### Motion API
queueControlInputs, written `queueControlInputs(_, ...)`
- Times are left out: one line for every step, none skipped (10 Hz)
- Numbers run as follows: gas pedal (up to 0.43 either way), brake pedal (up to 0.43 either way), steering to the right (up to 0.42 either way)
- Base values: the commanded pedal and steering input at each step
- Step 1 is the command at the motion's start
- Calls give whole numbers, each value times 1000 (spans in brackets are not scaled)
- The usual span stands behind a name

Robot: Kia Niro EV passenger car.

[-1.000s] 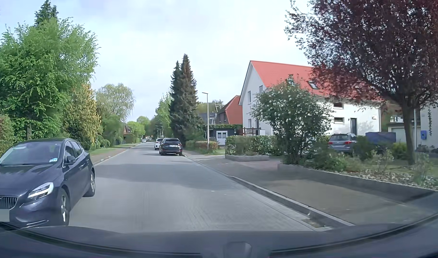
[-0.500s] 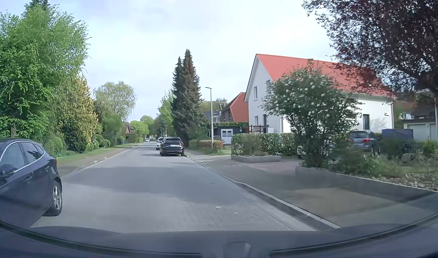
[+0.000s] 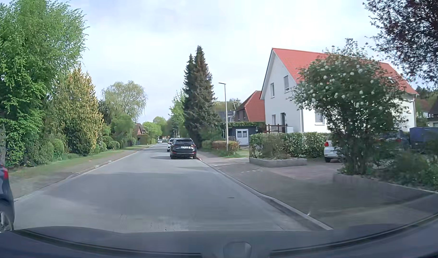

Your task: Follow the waypoints while adhering to traffic rules and regulations

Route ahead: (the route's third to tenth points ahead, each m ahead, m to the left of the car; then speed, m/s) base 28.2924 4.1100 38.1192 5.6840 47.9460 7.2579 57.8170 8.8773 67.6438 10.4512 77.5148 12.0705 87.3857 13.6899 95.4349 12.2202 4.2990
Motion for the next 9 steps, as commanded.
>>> queueControlInputs(79,0,-114)
queueControlInputs(79,0,-115)
queueControlInputs(79,0,-116)
queueControlInputs(47,0,-118)
queueControlInputs(47,0,-121)
queueControlInputs(47,0,-122)
queueControlInputs(59,0,-122)
queueControlInputs(59,0,-122)
queueControlInputs(59,0,-123)
